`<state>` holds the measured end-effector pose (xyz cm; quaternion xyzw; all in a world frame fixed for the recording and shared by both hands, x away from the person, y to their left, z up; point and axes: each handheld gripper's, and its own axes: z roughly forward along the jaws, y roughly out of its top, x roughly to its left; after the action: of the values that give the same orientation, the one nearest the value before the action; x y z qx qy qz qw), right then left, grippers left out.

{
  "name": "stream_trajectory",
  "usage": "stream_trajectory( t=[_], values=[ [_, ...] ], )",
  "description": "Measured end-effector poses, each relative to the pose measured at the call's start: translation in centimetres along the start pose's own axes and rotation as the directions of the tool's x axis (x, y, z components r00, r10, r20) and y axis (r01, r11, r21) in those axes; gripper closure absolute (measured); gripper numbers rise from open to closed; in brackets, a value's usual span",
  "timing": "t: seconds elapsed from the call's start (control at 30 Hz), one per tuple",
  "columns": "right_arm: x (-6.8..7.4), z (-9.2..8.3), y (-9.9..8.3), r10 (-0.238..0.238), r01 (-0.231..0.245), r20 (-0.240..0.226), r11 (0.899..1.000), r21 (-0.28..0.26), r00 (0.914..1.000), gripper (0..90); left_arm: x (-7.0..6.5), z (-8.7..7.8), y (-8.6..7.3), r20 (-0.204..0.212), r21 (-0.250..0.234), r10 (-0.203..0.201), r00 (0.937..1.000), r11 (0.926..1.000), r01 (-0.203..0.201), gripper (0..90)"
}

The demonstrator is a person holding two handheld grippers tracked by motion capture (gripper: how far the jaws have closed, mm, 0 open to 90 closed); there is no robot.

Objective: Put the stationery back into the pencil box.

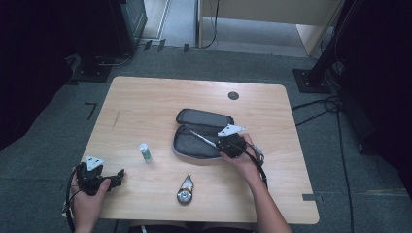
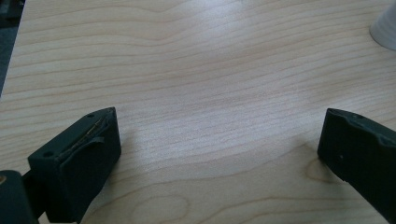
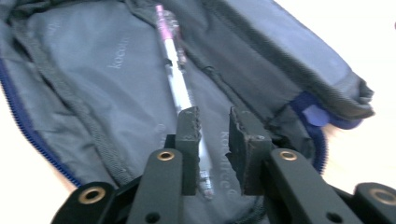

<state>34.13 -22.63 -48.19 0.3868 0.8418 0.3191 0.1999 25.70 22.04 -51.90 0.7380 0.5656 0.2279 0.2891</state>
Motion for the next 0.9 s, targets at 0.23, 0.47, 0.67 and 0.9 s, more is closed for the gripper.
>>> stream_trajectory(
  t=[0.23, 0.47, 0.67, 0.9],
  values=[
    [0.4, -1.3, 0.1, 0.039, -0.039, 0.003, 0.998, -0.058, 0.9992, 61.8, 0.0, 0.0, 0.0, 0.000, 0.000, 0.000, 1.0000, 1.0000, 0.000, 0.0],
    [1.3, -2.5, 0.2, 0.137, -0.142, -0.055, 0.983, -0.117, 0.9891, 41.8, 0.0, 0.0, 0.0, 0.000, 0.000, 0.000, 1.0000, 1.0000, 0.000, 0.0],
    [3.1, -3.0, 1.1, 0.112, -0.127, -0.111, 0.982, -0.139, 0.9875, 36.3, 0.0, 0.0, 0.0, 0.000, 0.002, 0.003, 1.0000, 1.0000, -0.003, 0.0],
    [5.6, -3.9, 0.8, 0.051, -0.076, -0.160, 0.985, -0.156, 0.9858, 42.9, 0.0, 0.0, 0.0, 0.000, 0.000, 0.001, 1.0000, 1.0000, -0.001, 0.0]
  ],
)
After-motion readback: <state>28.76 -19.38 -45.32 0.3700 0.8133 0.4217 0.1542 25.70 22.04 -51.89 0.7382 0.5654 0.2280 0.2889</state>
